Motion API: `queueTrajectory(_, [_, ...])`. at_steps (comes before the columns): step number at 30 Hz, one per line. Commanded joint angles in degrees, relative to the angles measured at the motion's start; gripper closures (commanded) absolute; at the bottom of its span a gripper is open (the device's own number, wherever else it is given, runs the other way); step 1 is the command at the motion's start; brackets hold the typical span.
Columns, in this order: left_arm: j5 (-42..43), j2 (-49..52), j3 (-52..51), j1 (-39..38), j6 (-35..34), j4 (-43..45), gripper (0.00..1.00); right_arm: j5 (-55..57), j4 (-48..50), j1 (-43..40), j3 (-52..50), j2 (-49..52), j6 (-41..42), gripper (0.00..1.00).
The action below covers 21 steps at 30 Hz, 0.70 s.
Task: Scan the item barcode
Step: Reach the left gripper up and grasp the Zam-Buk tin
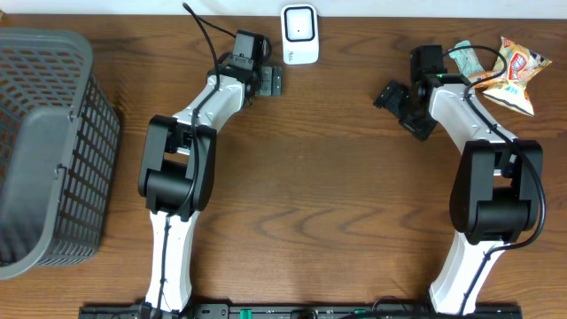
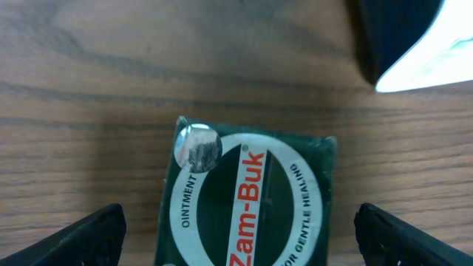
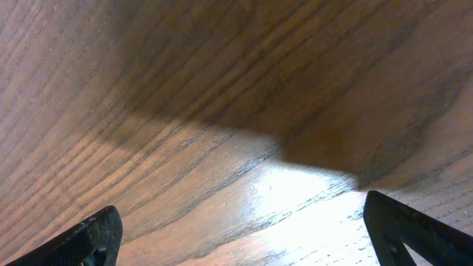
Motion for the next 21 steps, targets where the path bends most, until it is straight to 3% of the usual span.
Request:
queueTrajectory(1, [-0.9, 0.7, 0.5, -0.3, 1.0, 0.5, 0.02, 1.1, -0.1, -0.1, 0.5, -1.4, -0.7, 0.01])
queueTrajectory(5, [-0.9, 0.8, 0.3, -0.4, 1.0, 0.2, 0.04, 1.1, -0.1, -0.1, 0.5, -1.4, -0.7, 0.01])
queueTrajectory(8, [-0.9, 0.8, 0.2, -0.7, 0.9, -0.9, 0.21, 1.0, 0.0, -0.1, 0.5, -1.4, -0.7, 0.01])
queueTrajectory(16, [-0.9, 0.5, 0.3, -5.3, 0.8, -5.4, 0.22, 1.1, -0.1, -0.1, 0.5, -1.4, -0.7, 0.01])
queueTrajectory(21, [-0.9, -2.3, 0.3, -10.1, 0.7, -8.3, 0.54, 1.1, -0.1, -0.1, 0.5, -1.4, -0.7, 0.01])
